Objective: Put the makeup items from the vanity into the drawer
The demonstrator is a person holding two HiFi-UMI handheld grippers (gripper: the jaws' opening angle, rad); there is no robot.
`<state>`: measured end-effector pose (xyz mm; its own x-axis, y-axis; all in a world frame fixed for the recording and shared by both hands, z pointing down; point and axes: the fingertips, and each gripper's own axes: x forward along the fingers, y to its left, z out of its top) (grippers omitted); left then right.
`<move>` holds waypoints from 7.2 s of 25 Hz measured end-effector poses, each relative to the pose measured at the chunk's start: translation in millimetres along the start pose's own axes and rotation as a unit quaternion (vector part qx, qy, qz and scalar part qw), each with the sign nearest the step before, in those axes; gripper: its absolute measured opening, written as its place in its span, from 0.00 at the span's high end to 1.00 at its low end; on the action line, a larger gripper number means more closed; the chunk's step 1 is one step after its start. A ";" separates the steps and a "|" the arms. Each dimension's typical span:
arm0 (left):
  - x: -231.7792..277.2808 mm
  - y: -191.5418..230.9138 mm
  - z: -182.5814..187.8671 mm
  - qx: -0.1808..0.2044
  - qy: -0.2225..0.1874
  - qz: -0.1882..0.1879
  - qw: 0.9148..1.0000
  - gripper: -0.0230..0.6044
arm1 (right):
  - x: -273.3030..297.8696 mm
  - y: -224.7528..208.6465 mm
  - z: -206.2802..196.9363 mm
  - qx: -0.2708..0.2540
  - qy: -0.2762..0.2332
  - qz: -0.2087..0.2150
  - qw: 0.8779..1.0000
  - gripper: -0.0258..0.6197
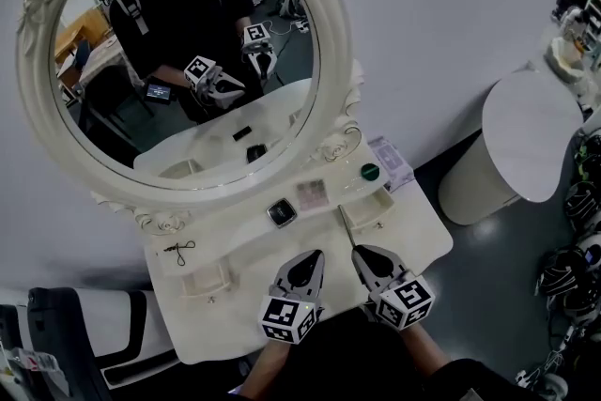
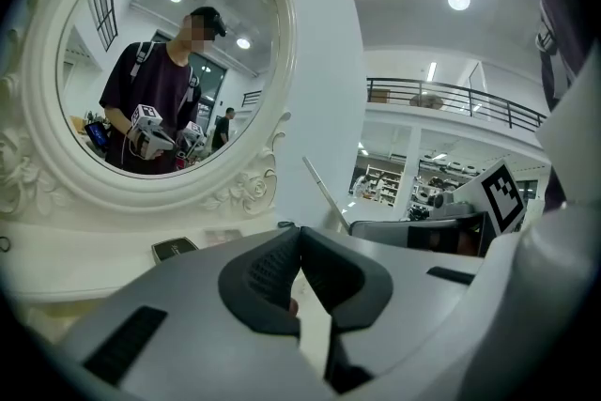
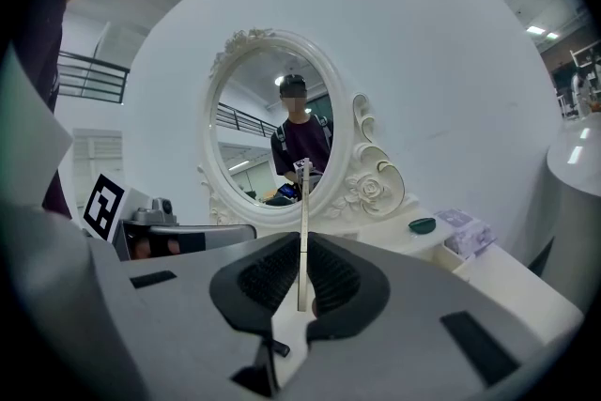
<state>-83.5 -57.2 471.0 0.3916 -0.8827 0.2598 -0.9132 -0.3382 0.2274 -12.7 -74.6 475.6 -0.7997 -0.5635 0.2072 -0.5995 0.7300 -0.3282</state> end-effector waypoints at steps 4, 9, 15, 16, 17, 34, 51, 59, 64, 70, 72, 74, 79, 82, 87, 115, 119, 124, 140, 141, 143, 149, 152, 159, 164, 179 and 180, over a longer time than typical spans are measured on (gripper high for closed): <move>1.6 -1.5 -1.5 0.001 0.004 0.001 1.000 0.94 | 0.1 -2.6 1.3 0.015 -0.003 0.003 1.000 0.89; 8.8 -2.7 -3.5 0.003 0.010 0.000 1.000 0.94 | 0.6 -11.2 1.7 0.037 -0.006 0.002 0.999 0.89; 26.5 -8.1 -6.4 0.004 0.022 -0.010 1.000 0.94 | -1.6 -41.4 -3.4 0.135 -0.015 -0.013 0.991 0.89; 30.1 -9.4 -7.2 0.004 0.025 -0.012 1.000 0.94 | -2.2 -48.2 -5.7 0.151 -0.015 -0.018 0.988 0.89; 33.7 -10.7 -8.1 0.004 0.027 -0.013 1.000 0.94 | -2.8 -54.6 -8.3 0.164 -0.014 -0.023 0.986 0.89; 78.3 -21.8 -17.7 0.010 0.057 -0.029 0.998 0.94 | 4.8 -112.3 -48.4 0.381 0.021 -0.054 0.923 0.89; 86.4 -12.6 -15.7 0.006 0.062 -0.019 0.998 0.94 | 37.1 -157.1 -70.4 0.617 0.016 -0.077 0.783 0.89; 87.4 -5.5 -15.7 0.003 0.062 -0.014 0.998 0.94 | 44.0 -151.3 -71.9 0.618 0.026 -0.056 0.784 0.80; 87.1 -6.3 -15.1 0.002 0.061 -0.015 0.998 0.94 | 41.9 -150.6 -71.7 0.611 0.026 -0.062 0.789 0.80; 80.9 -4.3 -15.6 0.007 0.062 -0.008 0.998 0.94 | 36.4 -143.1 -60.7 0.563 0.026 -0.051 0.824 0.81; 75.4 -1.7 -16.0 0.009 0.061 -0.004 0.998 0.94 | 33.7 -137.6 -56.3 0.539 0.023 -0.043 0.841 0.83; 69.1 2.5 -17.2 0.010 0.060 0.002 0.998 0.94 | 31.1 -131.9 -53.9 0.513 0.020 -0.037 0.857 0.87; 52.2 10.0 -23.5 0.004 0.058 0.019 0.998 0.94 | 24.9 -115.5 -53.7 0.461 0.019 -0.015 0.887 0.92; 42.2 11.4 -24.4 0.002 0.054 0.024 0.998 0.94 | 21.7 -103.6 -49.4 0.430 0.014 -0.005 0.903 0.92; 28.5 12.6 -24.9 0.004 0.047 0.031 0.998 0.94 | 21.2 -81.9 -37.8 0.360 0.007 0.014 0.933 0.92; -27.4 65.9 -116.8 0.005 0.139 0.036 0.990 0.94 | 64.4 -0.4 -113.6 0.173 0.079 0.060 0.980 0.92; -25.6 67.6 -135.4 0.050 0.177 0.010 0.983 0.94 | 65.6 3.6 -122.6 0.171 0.086 0.061 0.980 0.92; -20.3 69.9 -160.7 0.097 0.220 -0.029 0.970 0.90 | 65.2 4.6 -129.8 0.173 0.090 0.057 0.979 0.92; -7.7 78.9 -221.2 0.193 0.330 -0.126 0.915 0.74 | 68.5 -6.1 -148.1 0.187 0.089 0.030 0.978 0.92; -7.4 79.2 -222.0 0.193 0.331 -0.127 0.915 0.76 | 68.2 -6.5 -148.9 0.188 0.089 0.029 0.978 0.92; -7.1 79.4 -222.9 0.193 0.331 -0.126 0.915 0.79 | 67.4 -7.3 -150.3 0.189 0.090 0.027 0.977 0.92; -4.6 79.2 -222.4 0.183 0.329 -0.121 0.918 0.80 | 66.4 -12.5 -149.2 0.191 0.087 0.025 0.977 0.92; -2.7 77.7 -216.6 0.171 0.320 -0.115 0.925 0.80 | 65.7 -14.7 -144.1 0.187 0.082 0.025 0.978 0.92; 1.8 63.2 -175.9 0.132 0.263 -0.100 0.950 0.80 | 56.2 -14.7 -120.5 0.171 0.065 0.023 0.983 0.92; -0.4 45.6 -133.9 0.120 0.219 -0.091 0.964 0.81 | 39.8 -10.6 -101.3 0.155 0.050 0.019 0.987 0.92; 20.7 8.8 -93.5 0.110 0.165 -0.093 0.976 0.81 | 11.3 -23.8 -70.7 0.122 0.017 -0.001 0.992 0.93; 26.0 6.0 -91.2 0.111 0.163 -0.094 0.976 0.81 | 9.2 -28.1 -68.9 0.121 0.015 -0.006 0.993 0.92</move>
<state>-68.5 -52.5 564.6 0.5371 -0.6597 0.5256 -0.8090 -0.5793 0.0996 -5.6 -73.7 550.3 -0.7959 -0.5566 0.2382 -0.5856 0.6077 -0.5364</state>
